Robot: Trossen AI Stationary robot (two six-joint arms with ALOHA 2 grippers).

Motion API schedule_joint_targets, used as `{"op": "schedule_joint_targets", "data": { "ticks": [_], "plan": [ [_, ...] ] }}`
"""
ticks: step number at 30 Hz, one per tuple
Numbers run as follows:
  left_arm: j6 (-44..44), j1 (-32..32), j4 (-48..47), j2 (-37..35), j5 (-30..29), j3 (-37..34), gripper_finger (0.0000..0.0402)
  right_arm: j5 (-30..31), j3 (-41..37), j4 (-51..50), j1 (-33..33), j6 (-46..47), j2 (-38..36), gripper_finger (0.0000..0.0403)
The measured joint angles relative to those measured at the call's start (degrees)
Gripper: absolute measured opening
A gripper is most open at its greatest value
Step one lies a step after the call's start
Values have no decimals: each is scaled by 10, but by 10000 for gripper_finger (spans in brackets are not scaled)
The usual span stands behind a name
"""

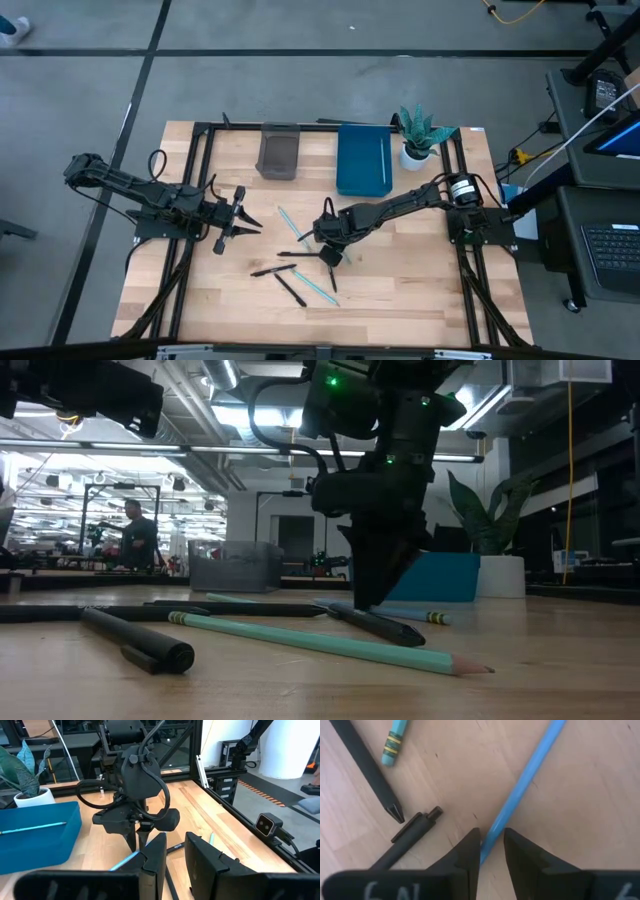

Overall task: Sort pens & pencils
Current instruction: Put the blue pencil into the blue bin

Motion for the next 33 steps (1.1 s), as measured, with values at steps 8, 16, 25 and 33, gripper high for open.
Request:
{"op": "schedule_joint_targets", "data": {
  "ticks": [8,16,25,33],
  "plan": [
    [-4,0,0,0,0,0,64,-24,0,-7,-7,-11,0,90],
    [-15,0,0,0,0,0,64,-23,0,-10,-7,-12,0,61],
    [-15,0,0,0,0,0,64,-17,-1,-9,-7,-12,0,19],
    [-15,0,-6,0,0,0,64,-13,-1,-8,-6,-12,0,22]
  ]
}}
